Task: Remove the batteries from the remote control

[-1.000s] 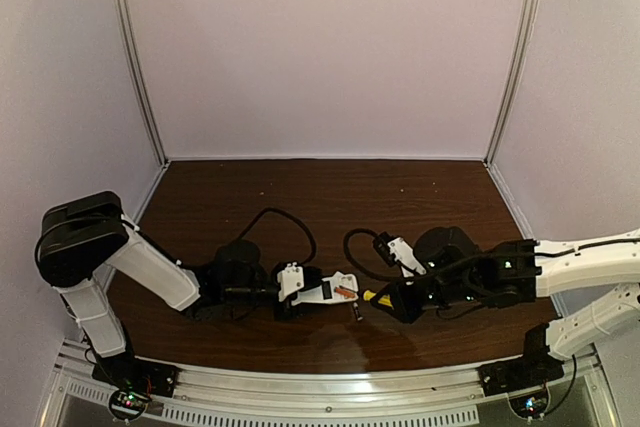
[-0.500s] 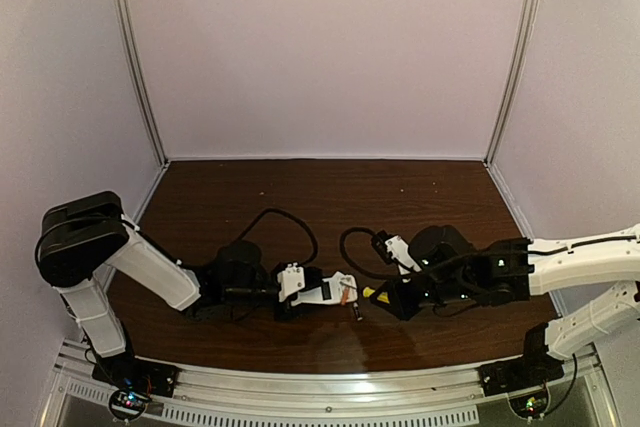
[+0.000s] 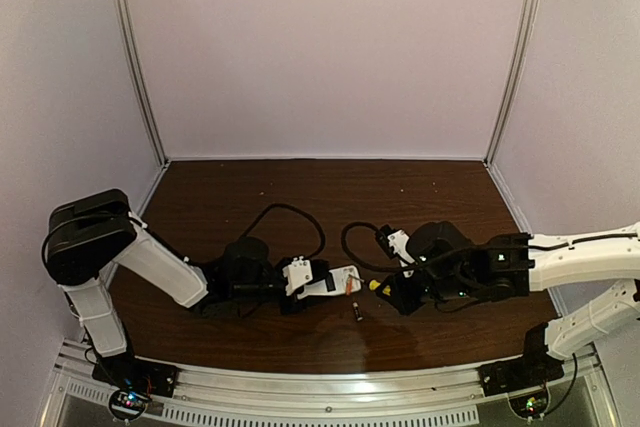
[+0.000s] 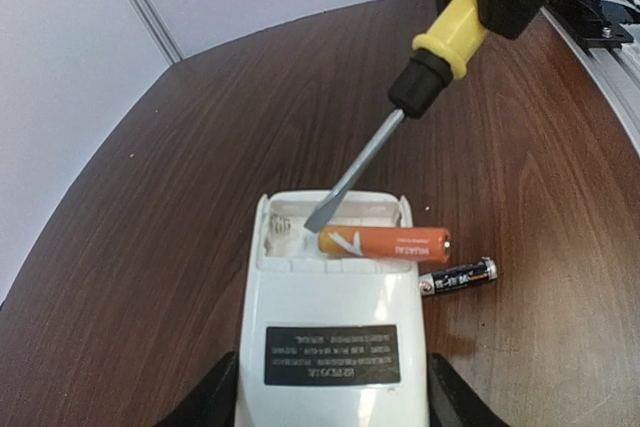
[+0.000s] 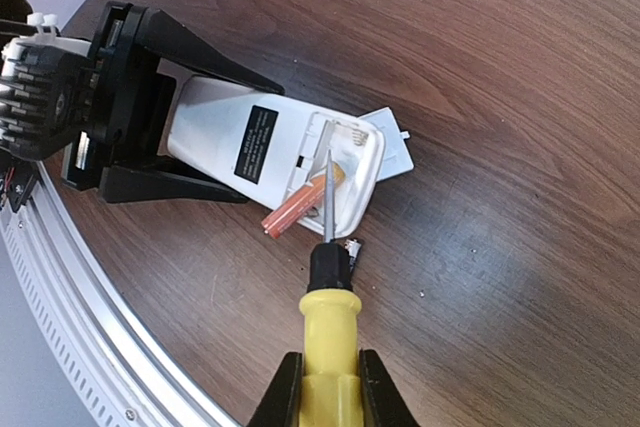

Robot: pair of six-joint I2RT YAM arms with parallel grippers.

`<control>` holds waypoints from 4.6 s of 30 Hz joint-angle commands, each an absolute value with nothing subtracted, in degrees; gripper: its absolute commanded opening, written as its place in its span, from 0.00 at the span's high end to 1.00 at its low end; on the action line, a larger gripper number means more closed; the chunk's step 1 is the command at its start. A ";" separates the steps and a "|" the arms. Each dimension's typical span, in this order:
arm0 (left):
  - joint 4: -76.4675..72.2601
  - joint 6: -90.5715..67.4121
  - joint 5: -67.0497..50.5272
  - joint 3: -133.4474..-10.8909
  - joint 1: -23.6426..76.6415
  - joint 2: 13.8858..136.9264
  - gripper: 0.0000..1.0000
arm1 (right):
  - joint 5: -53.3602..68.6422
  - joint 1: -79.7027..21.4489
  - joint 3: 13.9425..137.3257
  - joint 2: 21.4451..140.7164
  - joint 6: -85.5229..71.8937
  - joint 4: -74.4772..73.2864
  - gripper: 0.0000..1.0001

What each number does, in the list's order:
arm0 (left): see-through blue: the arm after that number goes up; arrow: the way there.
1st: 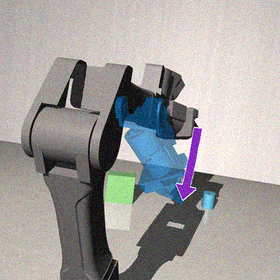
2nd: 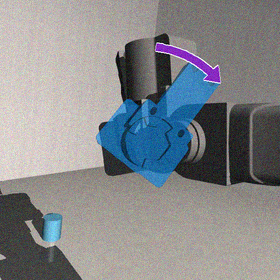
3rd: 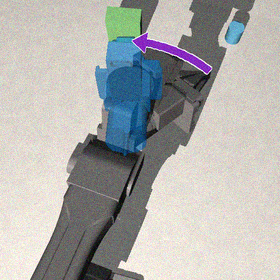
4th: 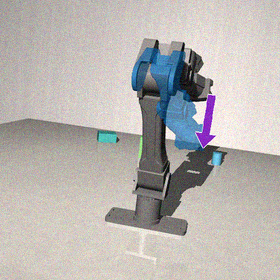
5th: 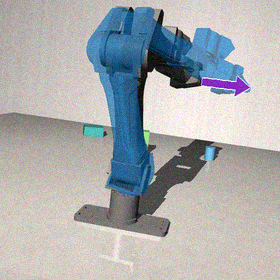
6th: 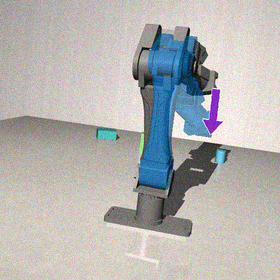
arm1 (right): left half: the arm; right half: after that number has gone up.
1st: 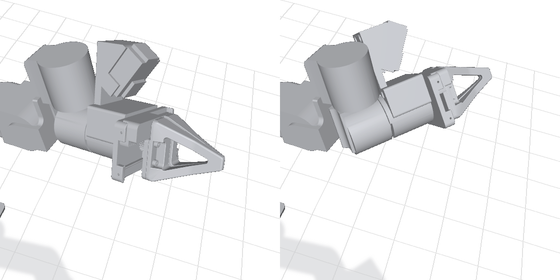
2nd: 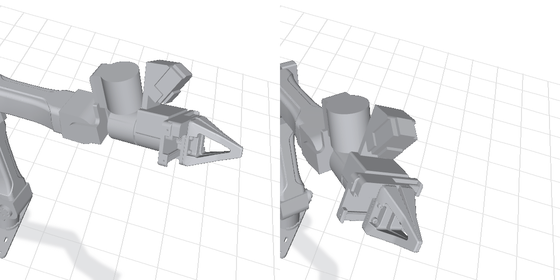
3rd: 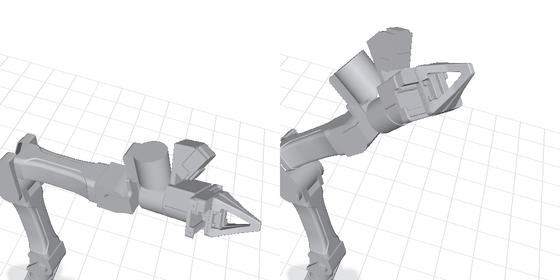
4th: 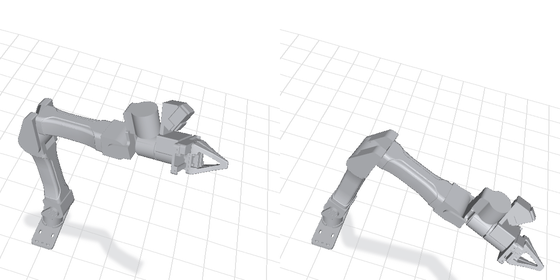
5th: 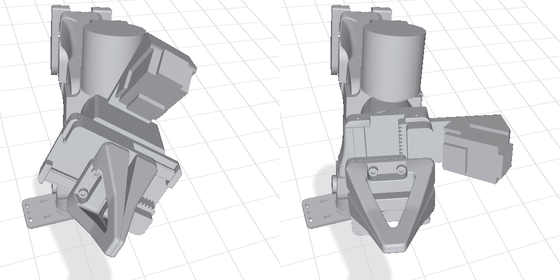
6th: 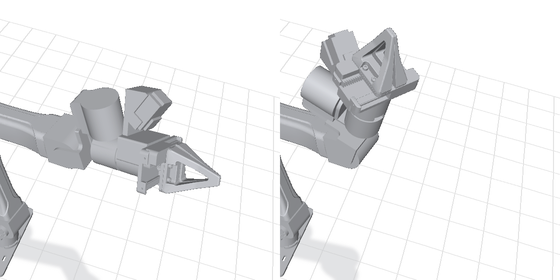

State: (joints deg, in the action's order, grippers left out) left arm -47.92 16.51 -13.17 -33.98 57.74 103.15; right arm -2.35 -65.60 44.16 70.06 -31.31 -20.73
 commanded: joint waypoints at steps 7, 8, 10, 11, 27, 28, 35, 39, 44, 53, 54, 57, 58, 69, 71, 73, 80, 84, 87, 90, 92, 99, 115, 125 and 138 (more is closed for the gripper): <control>-48.91 15.57 -10.48 -35.51 57.32 104.32 1.00 | -6.40 -65.37 46.61 74.39 -30.17 -23.17 1.00; -48.83 15.56 -10.34 -35.58 57.27 104.45 1.00 | -6.54 -65.31 46.68 74.87 -30.07 -23.10 1.00; -48.89 15.56 -10.25 -35.68 57.22 104.58 1.00 | -6.66 -65.38 47.12 75.87 -29.80 -22.88 1.00; -48.94 15.56 -10.26 -35.68 57.22 104.59 1.00 | -6.69 -65.33 47.44 76.28 -29.68 -22.90 1.00; -48.80 15.21 -9.93 -35.76 56.43 104.98 1.00 | -5.40 -65.34 48.17 79.74 -26.72 -19.95 1.00; -48.85 15.14 -9.84 -35.77 56.37 105.01 1.00 | -5.41 -65.34 48.31 80.28 -26.47 -19.87 1.00; -48.27 14.53 -9.05 -36.37 55.54 105.77 1.00 | -4.72 -65.33 49.30 82.85 -25.63 -18.28 1.00; -47.90 14.20 -8.71 -36.73 54.96 106.23 1.00 | -3.98 -65.38 49.64 83.61 -25.46 -17.04 1.00; -47.60 13.91 -8.55 -37.00 54.39 106.55 1.00 | -3.06 -65.36 50.16 85.20 -25.06 -15.32 1.00; -47.38 13.55 -8.48 -37.25 53.56 107.14 1.00 | -3.22 -65.33 51.82 88.66 -24.70 -14.98 1.00; -47.37 13.49 -8.43 -37.26 53.53 107.14 1.00 | -3.36 -65.31 51.93 88.76 -24.74 -14.95 1.00; -47.31 13.23 -8.37 -37.31 53.27 107.14 1.00 | -4.33 -65.23 51.90 88.37 -24.90 -14.82 1.00; -47.22 13.19 -8.29 -37.39 53.23 107.06 1.00 | -4.65 -65.28 51.94 88.05 -25.00 -14.77 1.00; -44.14 8.12 1.86 -39.75 52.74 106.43 1.00 | -14.79 -64.27 50.96 82.83 -28.13 -16.49 1.00; -43.46 6.42 3.32 -40.26 52.19 106.41 1.00 | -17.25 -64.04 50.01 81.75 -29.03 -16.44 1.00; -42.71 5.06 4.88 -40.65 51.81 106.52 1.00 | -19.29 -63.83 49.04 80.39 -29.90 -16.63 1.00; -35.97 -3.12 11.13 -44.52 50.23 108.09 1.00 | -21.70 -63.45 44.98 75.02 -31.60 -15.53 1.00; -31.87 -9.00 15.79 -47.50 50.18 109.38 1.00 | -21.80 -63.41 43.62 74.05 -32.18 -14.93 1.00; -29.09 -13.29 19.88 -48.91 50.06 110.09 1.00 | -21.55 -63.35 43.04 74.20 -32.58 -14.24 1.00; -23.98 -21.28 24.56 -50.67 49.52 110.13 1.00 | -21.20 -63.37 42.57 74.12 -33.01 -13.28 1.00; -19.32 -27.06 26.08 -52.08 49.35 110.08 1.00 | -20.73 -63.37 42.38 74.02 -33.39 -12.69 1.00; -15.30 -35.73 25.37 -49.01 49.39 106.35 1.00 | -18.56 -63.34 41.85 73.66 -34.49 -9.76 1.00; -0.67 -56.94 35.99 -41.10 62.30 94.72 1.00 | -16.99 -63.44 39.97 75.15 -34.55 -5.46 1.00; 5.18 -71.86 42.16 -44.62 68.05 101.98 1.00 | -17.81 -63.45 36.51 72.22 -33.66 -5.16 1.00; 8.46 -75.35 42.61 -46.36 69.03 104.08 0.42 | -17.82 -63.45 32.74 65.95 -32.79 -4.99 1.00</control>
